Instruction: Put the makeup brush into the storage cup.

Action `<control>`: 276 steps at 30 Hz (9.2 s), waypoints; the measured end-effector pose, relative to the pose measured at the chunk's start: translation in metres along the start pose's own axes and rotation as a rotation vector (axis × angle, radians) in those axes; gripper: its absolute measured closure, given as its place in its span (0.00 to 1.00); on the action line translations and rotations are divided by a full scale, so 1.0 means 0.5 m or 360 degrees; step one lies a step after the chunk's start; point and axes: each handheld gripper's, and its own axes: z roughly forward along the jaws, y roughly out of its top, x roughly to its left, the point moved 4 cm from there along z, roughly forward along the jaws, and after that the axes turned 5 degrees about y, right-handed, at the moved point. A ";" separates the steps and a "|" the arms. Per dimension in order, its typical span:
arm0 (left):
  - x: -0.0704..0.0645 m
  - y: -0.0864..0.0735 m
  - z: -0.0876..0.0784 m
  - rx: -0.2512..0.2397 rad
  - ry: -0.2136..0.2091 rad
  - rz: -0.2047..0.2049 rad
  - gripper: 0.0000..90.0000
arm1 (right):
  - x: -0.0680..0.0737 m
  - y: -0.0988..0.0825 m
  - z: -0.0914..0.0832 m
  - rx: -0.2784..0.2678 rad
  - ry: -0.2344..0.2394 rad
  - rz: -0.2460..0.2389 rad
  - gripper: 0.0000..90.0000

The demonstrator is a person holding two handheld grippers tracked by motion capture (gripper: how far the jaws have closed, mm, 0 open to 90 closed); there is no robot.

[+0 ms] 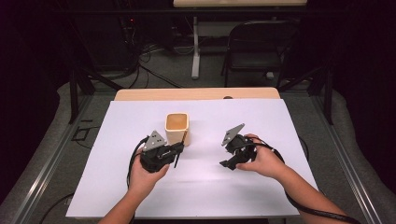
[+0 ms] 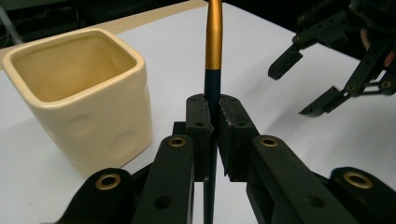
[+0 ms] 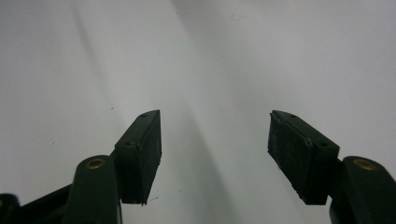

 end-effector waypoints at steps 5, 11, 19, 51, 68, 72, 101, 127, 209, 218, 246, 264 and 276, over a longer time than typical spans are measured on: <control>0.006 0.003 -0.002 -0.0075 -0.0050 -0.0041 0.92 | 0.006 -0.011 0.003 -0.0053 -0.0028 0.0012 0.37; 0.009 0.010 -0.006 -0.0134 -0.0034 -0.0049 0.92 | 0.003 -0.026 0.007 -0.0180 -0.0048 0.0076 0.36; 0.017 0.022 -0.011 -0.0174 -0.0005 -0.0044 0.92 | 0.000 -0.047 0.013 -0.0293 -0.0072 0.0173 0.33; 0.050 0.127 -0.018 -0.0366 0.0055 0.0019 0.92 | 0.020 -0.070 0.012 -0.0573 -0.0054 0.0287 0.28; 0.089 0.152 0.013 -0.0425 0.0115 0.0003 0.92 | 0.017 -0.081 0.005 -0.0696 -0.0028 0.0365 0.28; 0.099 0.153 0.024 -0.0431 0.0126 -0.0006 0.92 | 0.017 -0.083 0.007 -0.0688 -0.0020 0.0374 0.28; 0.141 0.125 0.074 -0.0433 0.0166 -0.0067 0.92 | 0.016 -0.091 0.012 -0.0698 0.0008 0.0393 0.29; 0.159 0.079 0.082 -0.0422 0.0190 -0.0104 0.92 | 0.019 -0.091 0.021 -0.0678 0.0036 0.0391 0.29; 0.161 0.006 0.090 -0.0397 0.0231 -0.0127 0.83 | 0.025 -0.093 0.036 -0.0640 0.0063 0.0389 0.29; 0.162 0.007 0.091 -0.0412 0.0260 -0.0139 0.61 | 0.026 -0.092 0.036 -0.0646 0.0060 0.0389 0.29; 0.168 0.034 0.076 -0.0455 0.0299 -0.0043 0.37 | 0.025 -0.093 0.035 -0.0648 0.0056 0.0393 0.29; 0.141 0.123 0.033 -0.0513 0.0264 0.0001 0.37 | 0.025 -0.094 0.033 -0.0646 0.0052 0.0389 0.29; 0.133 0.168 0.007 -0.0517 0.0248 -0.0004 0.36 | 0.025 -0.093 0.031 -0.0651 0.0045 0.0389 0.29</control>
